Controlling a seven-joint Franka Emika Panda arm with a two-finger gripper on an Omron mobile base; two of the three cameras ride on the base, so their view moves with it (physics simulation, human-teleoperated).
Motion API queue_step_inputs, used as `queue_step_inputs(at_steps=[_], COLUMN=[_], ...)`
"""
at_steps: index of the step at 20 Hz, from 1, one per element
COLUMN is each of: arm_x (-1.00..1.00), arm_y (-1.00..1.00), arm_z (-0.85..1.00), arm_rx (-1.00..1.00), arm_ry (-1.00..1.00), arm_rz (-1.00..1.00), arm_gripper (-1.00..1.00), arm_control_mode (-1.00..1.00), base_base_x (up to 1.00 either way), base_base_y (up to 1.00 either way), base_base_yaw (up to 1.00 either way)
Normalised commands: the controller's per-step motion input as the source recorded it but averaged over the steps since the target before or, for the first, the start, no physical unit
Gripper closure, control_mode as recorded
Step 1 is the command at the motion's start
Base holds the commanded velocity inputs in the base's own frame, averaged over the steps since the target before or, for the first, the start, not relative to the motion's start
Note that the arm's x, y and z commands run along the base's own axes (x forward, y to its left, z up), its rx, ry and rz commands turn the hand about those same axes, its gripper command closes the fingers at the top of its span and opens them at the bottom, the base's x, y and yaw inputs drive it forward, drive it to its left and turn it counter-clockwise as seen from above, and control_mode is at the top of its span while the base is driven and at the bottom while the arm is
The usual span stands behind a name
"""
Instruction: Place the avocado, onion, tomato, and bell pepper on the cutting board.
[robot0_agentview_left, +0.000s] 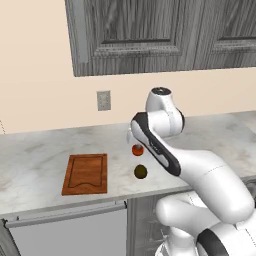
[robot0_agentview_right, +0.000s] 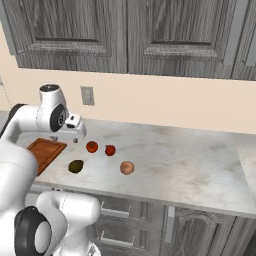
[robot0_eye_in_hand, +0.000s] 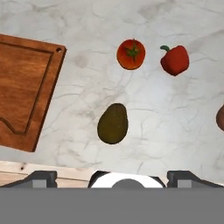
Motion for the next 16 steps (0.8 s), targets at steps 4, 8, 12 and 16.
queue_step_inputs(at_steps=[4,8,12,16], arm_x=[0.05,0.00,0.05,0.13], arm_y=[0.02,0.00,0.00,0.00], arm_z=[-0.40,-0.37,-0.31,-0.26], arm_rx=[0.00,0.00,0.00,0.00], arm_ry=[0.04,0.02,0.01,0.01], arm_rz=[0.00,0.00,0.00,0.00], arm_gripper=[-1.00,-1.00,-1.00,-1.00], arm_control_mode=[-1.00,-1.00,-1.00,-1.00], base_base_x=[0.00,0.00,0.00,0.00], base_base_y=[0.00,0.00,0.00,0.00], base_base_yaw=[0.00,0.00,0.00,0.00])
